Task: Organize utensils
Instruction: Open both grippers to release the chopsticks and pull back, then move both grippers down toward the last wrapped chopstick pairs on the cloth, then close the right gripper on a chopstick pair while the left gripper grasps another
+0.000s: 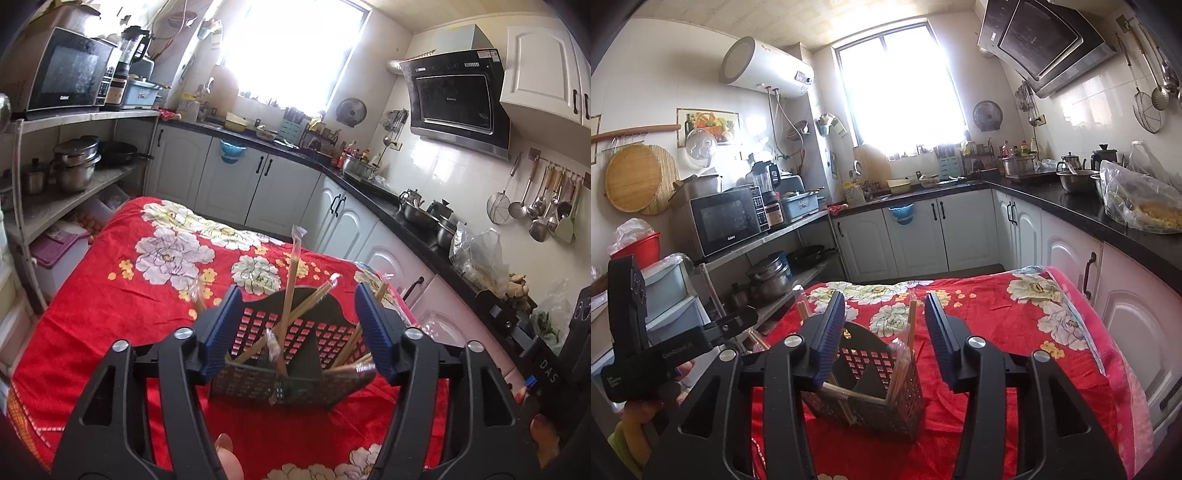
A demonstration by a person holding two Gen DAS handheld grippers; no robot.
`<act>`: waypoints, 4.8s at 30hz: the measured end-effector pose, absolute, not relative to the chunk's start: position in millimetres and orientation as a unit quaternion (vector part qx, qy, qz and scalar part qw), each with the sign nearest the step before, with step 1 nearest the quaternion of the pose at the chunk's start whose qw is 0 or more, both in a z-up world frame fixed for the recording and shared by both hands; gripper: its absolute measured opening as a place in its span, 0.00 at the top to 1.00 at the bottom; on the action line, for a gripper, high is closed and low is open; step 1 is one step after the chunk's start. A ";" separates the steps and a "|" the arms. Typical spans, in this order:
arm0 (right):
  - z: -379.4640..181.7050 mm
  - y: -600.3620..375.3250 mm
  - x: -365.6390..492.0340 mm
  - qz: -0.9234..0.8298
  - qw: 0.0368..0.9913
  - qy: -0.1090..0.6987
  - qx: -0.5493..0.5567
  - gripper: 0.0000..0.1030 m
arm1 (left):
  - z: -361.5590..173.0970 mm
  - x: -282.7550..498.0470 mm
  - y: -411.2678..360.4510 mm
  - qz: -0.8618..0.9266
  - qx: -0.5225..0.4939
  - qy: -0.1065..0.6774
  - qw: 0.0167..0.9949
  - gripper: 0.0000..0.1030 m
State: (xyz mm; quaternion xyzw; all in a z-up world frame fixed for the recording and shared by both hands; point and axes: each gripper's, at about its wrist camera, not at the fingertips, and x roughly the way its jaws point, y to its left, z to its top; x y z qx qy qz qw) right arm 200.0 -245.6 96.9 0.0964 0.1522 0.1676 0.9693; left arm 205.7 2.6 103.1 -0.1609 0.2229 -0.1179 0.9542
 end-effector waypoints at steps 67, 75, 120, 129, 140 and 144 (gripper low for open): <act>-29.7 -222.4 115.1 0.186 0.924 0.325 0.076 0.26 | -12.8 121.3 24.4 -0.090 -0.146 0.355 0.919 0.10; -45.2 -232.6 119.0 0.178 0.915 0.351 0.092 0.26 | -37.2 127.7 28.1 -0.100 -0.166 0.389 0.901 0.10; -96.2 -293.3 177.1 0.110 0.875 0.432 0.191 0.68 | -71.3 183.0 34.7 -0.055 -0.160 0.435 0.884 0.63; -99.7 -300.1 175.2 0.124 0.865 0.428 0.232 0.88 | -74.6 180.1 45.8 -0.044 -0.173 0.430 0.885 0.83; -69.6 -275.4 163.3 0.170 0.882 0.390 0.205 0.90 | -72.9 172.0 59.7 -0.057 -0.223 0.433 0.871 0.93; -52.1 -268.1 158.3 0.182 0.891 0.371 0.190 0.91 | -62.9 163.4 59.5 -0.071 -0.236 0.422 0.873 0.93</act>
